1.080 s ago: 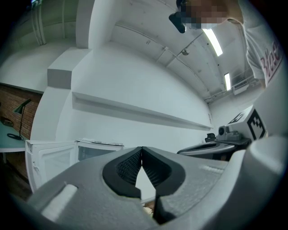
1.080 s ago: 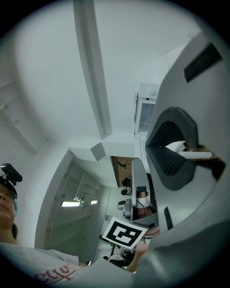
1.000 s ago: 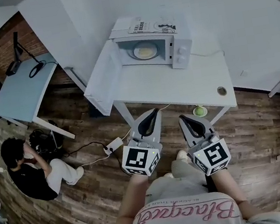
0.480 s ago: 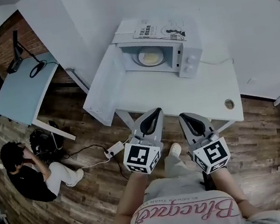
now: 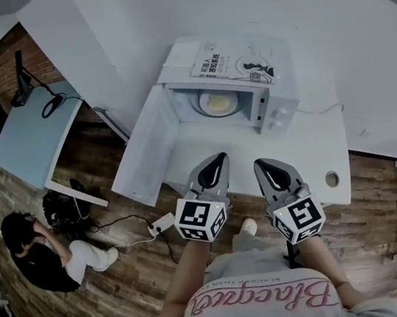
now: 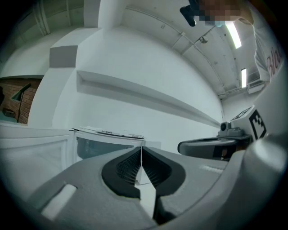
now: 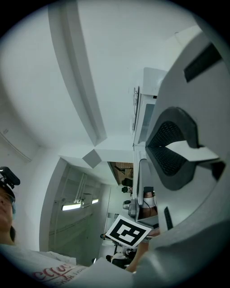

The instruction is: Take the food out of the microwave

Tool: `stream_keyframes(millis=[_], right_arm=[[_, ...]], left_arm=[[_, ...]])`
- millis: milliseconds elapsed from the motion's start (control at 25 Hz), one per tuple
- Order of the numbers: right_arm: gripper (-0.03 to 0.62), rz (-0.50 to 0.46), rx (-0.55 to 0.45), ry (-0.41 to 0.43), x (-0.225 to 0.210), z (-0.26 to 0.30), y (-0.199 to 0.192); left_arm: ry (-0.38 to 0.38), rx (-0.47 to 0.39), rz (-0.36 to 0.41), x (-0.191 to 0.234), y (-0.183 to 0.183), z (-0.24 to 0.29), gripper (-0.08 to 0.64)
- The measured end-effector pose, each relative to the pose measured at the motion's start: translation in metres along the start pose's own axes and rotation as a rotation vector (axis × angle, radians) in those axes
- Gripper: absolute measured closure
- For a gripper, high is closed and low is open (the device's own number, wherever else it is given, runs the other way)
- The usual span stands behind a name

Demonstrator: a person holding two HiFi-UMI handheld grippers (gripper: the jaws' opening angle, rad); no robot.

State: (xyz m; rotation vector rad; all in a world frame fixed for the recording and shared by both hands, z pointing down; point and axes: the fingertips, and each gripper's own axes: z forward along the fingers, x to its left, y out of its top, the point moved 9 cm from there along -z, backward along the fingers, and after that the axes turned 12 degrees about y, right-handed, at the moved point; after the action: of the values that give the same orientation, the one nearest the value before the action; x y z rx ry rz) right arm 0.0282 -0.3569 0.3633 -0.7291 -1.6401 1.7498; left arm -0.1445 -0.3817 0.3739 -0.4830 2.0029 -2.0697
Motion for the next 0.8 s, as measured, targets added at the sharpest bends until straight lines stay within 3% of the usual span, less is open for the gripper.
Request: stream_keyframes(millis=[320, 480, 800], right_arm=[[0.583, 0.032, 0.021, 0.040, -0.055, 0.034, -0.008], [0.583, 0.046, 0.030, 0.067, -0.074, 0.049, -0.014], [0.583, 0.040, 0.048, 0.115, -0.093, 0.072, -0.025]], left_arm=[[0.037, 0.081, -0.019, 0.013, -0.012, 0.068, 0.546], [0.083, 0.112, -0.049, 0.021, -0.022, 0.093, 0.425], [0.123, 0.120, -0.074, 0.031, -0.033, 0.115, 0.408]])
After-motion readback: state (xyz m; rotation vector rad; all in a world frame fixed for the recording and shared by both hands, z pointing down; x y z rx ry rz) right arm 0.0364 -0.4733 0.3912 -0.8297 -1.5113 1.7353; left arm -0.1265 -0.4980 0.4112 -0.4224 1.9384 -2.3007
